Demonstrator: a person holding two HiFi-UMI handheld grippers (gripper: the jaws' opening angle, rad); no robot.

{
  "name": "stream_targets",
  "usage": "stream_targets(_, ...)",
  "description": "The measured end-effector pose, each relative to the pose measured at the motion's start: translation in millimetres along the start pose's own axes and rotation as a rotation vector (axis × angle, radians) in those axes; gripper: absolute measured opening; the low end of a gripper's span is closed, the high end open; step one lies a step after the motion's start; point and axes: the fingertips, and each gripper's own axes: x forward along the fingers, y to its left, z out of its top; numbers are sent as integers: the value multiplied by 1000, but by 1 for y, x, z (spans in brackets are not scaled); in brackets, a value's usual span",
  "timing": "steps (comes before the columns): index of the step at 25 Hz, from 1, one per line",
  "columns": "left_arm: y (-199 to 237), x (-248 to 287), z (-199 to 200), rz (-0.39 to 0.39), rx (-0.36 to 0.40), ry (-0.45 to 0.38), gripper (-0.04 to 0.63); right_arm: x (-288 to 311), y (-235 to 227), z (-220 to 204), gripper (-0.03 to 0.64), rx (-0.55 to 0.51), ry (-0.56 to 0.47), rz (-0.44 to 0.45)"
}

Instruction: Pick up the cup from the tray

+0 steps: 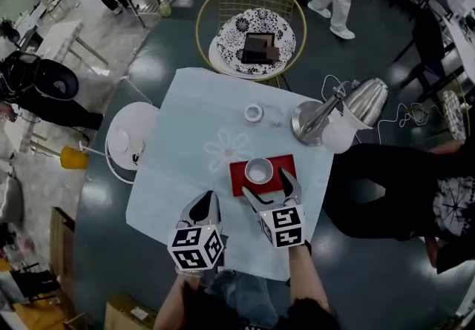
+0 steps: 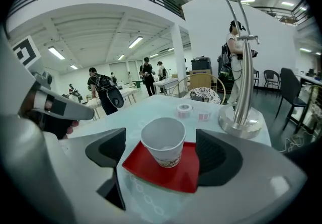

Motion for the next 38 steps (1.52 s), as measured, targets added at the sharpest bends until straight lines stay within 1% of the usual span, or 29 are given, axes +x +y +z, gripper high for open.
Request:
stream_targets(3, 2, 10, -4, 13, 4, 11, 0, 14, -3, -7, 442, 3, 17, 25)
stream_targets(6, 0, 14, -9, 12, -1, 19, 0, 22, -6, -11, 442, -6, 22, 28)
stream_targets(8, 3, 17, -12, 20, -1, 27, 0, 28, -3, -11, 442, -45, 33, 41)
stream_targets(10, 5, 19, -14, 33, -16, 34, 0, 32, 2, -11, 437, -99, 50, 54)
stream_targets(11, 6, 20, -16, 37, -25, 36, 0, 34, 3, -11, 435, -109, 54, 52)
stream_targets(14, 3, 20, -20, 38, -27, 44, 0, 39, -2, -9, 414, -93, 50, 42)
stream_targets(17, 5, 18, -24, 44, -30, 51, 0, 43, 0, -9, 385, -131, 64, 48)
stream_targets(20, 8, 12, -23, 43, -55, 47, 0, 42, 1, -5, 382, -131, 61, 51)
stream_targets(26, 10, 7, -19, 52, -46, 35, 0, 30, 3, 5, 377, -128, 32, 59)
stream_targets(29, 5, 4, -18, 38, -40, 32, 0, 19, 5, 8, 376, -146, 28, 59)
stream_targets(32, -4, 2, -19, 11, -16, 36, 0, 6, 5, 8, 376, -144, 26, 58)
stream_targets(38, -26, -2, -24, -44, 34, 45, 0, -34, -10, -5, 376, -131, 19, -25)
